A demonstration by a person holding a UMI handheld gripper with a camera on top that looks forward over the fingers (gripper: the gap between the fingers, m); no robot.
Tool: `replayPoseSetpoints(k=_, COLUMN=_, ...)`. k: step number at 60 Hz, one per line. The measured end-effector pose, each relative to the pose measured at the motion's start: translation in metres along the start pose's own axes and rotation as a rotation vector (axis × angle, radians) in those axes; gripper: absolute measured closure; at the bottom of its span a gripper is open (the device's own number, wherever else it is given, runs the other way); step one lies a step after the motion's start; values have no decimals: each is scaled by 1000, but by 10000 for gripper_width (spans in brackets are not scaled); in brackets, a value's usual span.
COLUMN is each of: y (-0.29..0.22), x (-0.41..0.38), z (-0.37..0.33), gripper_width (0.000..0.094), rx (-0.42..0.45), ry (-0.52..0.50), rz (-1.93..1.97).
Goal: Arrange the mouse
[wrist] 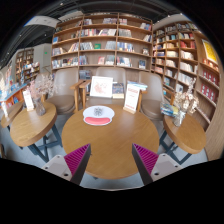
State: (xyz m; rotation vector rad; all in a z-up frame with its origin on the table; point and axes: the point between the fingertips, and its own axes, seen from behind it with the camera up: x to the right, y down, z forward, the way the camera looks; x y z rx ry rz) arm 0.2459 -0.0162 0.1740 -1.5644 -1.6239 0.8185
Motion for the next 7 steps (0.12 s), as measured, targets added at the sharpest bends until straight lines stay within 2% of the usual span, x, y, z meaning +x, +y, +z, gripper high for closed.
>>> replayPoseSetpoints(k=7, y=2, x=4, z=-8, gripper_width=86, rx=13, ry=6, rz=-19)
